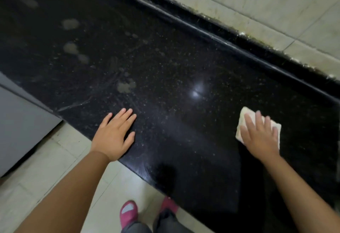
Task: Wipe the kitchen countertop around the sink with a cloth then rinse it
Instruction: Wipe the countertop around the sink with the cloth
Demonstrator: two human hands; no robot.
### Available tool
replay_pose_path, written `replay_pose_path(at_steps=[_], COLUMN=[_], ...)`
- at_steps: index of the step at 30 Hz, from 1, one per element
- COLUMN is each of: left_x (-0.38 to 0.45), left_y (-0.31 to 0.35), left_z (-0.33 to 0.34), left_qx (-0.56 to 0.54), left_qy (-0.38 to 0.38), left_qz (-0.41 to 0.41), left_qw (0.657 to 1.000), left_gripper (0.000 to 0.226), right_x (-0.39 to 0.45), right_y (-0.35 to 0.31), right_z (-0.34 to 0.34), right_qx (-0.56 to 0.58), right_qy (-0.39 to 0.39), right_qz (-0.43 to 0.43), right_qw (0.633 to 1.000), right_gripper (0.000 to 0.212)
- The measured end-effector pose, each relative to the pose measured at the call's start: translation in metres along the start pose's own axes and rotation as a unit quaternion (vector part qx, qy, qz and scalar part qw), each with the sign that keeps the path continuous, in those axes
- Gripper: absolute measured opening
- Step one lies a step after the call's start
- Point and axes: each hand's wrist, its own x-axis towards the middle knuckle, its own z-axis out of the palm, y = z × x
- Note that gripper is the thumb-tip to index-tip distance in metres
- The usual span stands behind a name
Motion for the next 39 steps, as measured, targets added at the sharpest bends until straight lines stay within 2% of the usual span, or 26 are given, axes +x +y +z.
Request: replay_pose_path(at_steps=[2,3,5,7,10,13,15,18,21,24,26,29,32,34,37,39], left_x=[-0.002,-0.003,-0.005,-0.005,-0.005,-0.005,-0.004,-0.006,-0.006,-0.004,-0.004,-0.005,-0.006,0.005,0.021,0.037], left_y=[0.001,0.001,0.001,0.000,0.000,0.001,0.001,0.004,0.005,0.004,0.004,0.003,0.006,0.006,0.009,0.016], left_z=[0.000,0.000,0.001,0.001,0.001,-0.002,-0.003,-0.004,-0.006,-0.008,-0.008,-0.005,-0.014,-0.024,-0.042,-0.048], left_qx=[-0.016,-0.021,-0.028,-0.040,-0.049,-0.047,-0.042,-0.037,-0.047,-0.047,-0.055,-0.054,-0.039,-0.007,-0.026,-0.052], left_qy=[-0.009,-0.011,-0.008,-0.006,-0.016,-0.024,-0.034,-0.036,-0.047,-0.052,-0.048,-0.037,-0.064,-0.094,-0.068,-0.033], left_qz=[-0.009,-0.014,-0.017,-0.017,-0.022,-0.021,-0.020,-0.019,-0.023,-0.022,-0.016,-0.009,-0.009,0.003,0.012,0.028], left_qw=[1.000,1.000,0.999,0.999,0.998,0.998,0.998,0.998,0.998,0.997,0.997,0.998,0.997,0.996,0.997,0.998], left_gripper=[0.057,0.059,0.061,0.064,0.070,0.073,0.076,0.078,0.081,0.073,0.067,0.065,0.054,0.048,0.035,0.035], right_x=[0.020,0.024,0.016,-0.014,-0.086,-0.146,-0.165,-0.178,-0.167,-0.119,-0.076,-0.023,-0.029,-0.063,-0.117,-0.136], right_y=[-0.032,-0.058,-0.113,-0.164,-0.212,-0.202,-0.162,-0.069,0.003,0.016,-0.007,-0.085,-0.172,-0.199,-0.159,-0.096], right_z=[-0.006,-0.005,0.004,0.021,0.034,0.042,0.057,0.066,0.042,0.008,-0.002,0.000,0.017,0.024,0.038,0.046], right_qx=[0.057,0.061,0.060,0.039,0.068,0.044,0.019,-0.010,0.034,0.099,0.115,0.111,0.031,0.031,0.027,0.014], right_qy=[-0.031,-0.035,-0.016,0.066,0.047,0.020,0.024,0.013,-0.015,-0.029,-0.038,-0.036,0.073,0.039,-0.021,-0.021], right_qz=[0.105,0.118,0.062,-0.031,-0.133,-0.220,-0.209,-0.108,0.095,0.289,0.324,0.230,0.050,-0.033,-0.076,-0.018], right_qw=[0.992,0.991,0.996,0.997,0.988,0.974,0.977,0.994,0.995,0.952,0.938,0.966,0.996,0.998,0.997,1.000], right_gripper=[0.052,0.052,0.052,0.051,0.053,0.050,0.044,0.046,0.058,0.051,0.051,0.050,0.047,0.047,0.045,0.052])
